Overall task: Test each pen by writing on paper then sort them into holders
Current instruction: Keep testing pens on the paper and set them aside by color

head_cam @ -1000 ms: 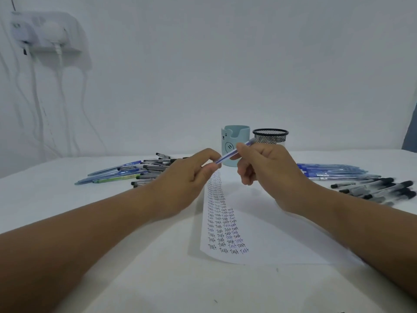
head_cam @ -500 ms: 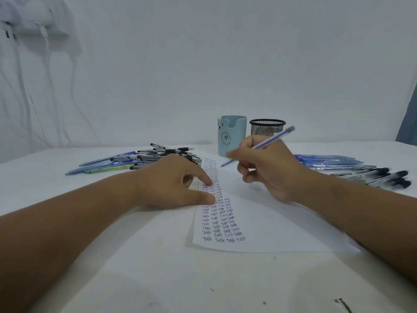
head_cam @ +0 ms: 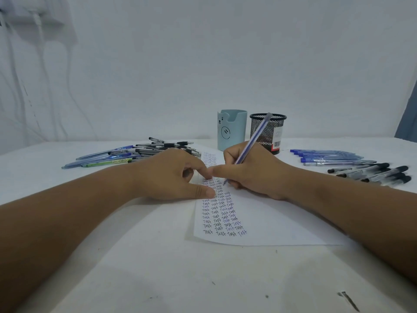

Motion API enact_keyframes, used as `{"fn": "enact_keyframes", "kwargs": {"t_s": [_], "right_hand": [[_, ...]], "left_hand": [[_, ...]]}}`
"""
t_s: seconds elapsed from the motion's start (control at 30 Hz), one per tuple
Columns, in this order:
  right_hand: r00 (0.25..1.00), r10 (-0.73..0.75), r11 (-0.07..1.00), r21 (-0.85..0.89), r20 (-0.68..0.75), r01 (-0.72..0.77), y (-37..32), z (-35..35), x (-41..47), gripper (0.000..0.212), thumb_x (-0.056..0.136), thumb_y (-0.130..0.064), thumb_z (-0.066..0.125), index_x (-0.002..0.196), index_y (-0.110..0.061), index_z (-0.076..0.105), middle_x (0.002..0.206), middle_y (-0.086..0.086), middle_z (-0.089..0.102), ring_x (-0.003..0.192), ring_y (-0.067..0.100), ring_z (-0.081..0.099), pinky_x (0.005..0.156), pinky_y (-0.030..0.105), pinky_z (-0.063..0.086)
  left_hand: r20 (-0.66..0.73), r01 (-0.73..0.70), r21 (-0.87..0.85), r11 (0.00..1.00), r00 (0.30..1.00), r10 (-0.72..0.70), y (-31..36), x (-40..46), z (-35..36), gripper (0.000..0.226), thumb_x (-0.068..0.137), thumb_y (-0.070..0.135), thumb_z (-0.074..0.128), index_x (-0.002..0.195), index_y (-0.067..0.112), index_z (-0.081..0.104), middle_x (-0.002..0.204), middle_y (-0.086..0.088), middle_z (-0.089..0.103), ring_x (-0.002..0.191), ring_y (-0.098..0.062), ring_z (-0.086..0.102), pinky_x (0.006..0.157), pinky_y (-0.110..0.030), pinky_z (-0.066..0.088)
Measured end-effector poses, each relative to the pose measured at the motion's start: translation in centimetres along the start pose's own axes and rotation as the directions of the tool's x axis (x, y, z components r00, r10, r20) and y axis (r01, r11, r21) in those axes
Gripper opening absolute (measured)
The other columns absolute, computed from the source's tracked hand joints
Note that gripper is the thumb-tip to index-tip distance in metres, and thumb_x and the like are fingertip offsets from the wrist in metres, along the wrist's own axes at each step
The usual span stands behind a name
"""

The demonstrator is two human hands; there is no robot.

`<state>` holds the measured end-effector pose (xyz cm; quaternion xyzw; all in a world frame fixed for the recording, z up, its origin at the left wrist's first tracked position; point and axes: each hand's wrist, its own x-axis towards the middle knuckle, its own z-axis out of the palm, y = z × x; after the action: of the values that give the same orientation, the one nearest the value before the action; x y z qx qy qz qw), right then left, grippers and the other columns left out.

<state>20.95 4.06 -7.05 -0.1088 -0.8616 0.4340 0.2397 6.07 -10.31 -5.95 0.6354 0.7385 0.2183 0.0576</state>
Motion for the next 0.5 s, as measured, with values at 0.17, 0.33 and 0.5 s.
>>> {"fn": "enact_keyframes", "kwargs": {"t_s": [0.17, 0.33, 0.5], "right_hand": [[0.999, 0.014, 0.998, -0.069, 0.039, -0.011, 0.06, -0.07, 0.13, 0.040, 0.084, -0.009, 0.075, 0.053, -0.013, 0.050, 0.048, 0.000, 0.060, 0.052, 0.013, 0.057, 0.054, 0.019, 0.048], [0.999, 0.003, 0.996, -0.091, 0.048, 0.001, 0.09, -0.08, 0.10, 0.040, 0.083, -0.004, 0.072, 0.052, -0.014, 0.049, 0.047, -0.002, 0.059, 0.055, 0.014, 0.060, 0.055, 0.020, 0.048], [0.998, 0.018, 0.996, -0.084, 0.056, -0.013, 0.13, -0.11, 0.17, 0.042, 0.083, -0.004, 0.071, 0.051, -0.015, 0.046, 0.046, -0.002, 0.058, 0.058, 0.016, 0.060, 0.060, 0.026, 0.048]], "left_hand": [[0.004, 0.006, 0.002, 1.000, 1.000, -0.006, 0.22, -0.02, -0.04, 0.057, 0.064, 0.068, 0.067, 0.110, 0.036, 0.073, 0.049, 0.014, 0.040, 0.050, -0.006, 0.037, 0.053, -0.019, 0.028], [0.014, 0.020, -0.003, 1.000, 1.000, -0.020, 0.26, -0.04, -0.10, 0.054, 0.063, 0.068, 0.066, 0.107, 0.037, 0.072, 0.049, 0.015, 0.041, 0.050, -0.005, 0.038, 0.055, -0.020, 0.029], [0.018, 0.020, 0.006, 1.000, 1.000, -0.020, 0.26, -0.05, -0.11, 0.055, 0.064, 0.069, 0.066, 0.108, 0.037, 0.071, 0.050, 0.015, 0.041, 0.050, -0.005, 0.038, 0.055, -0.020, 0.029]]}}
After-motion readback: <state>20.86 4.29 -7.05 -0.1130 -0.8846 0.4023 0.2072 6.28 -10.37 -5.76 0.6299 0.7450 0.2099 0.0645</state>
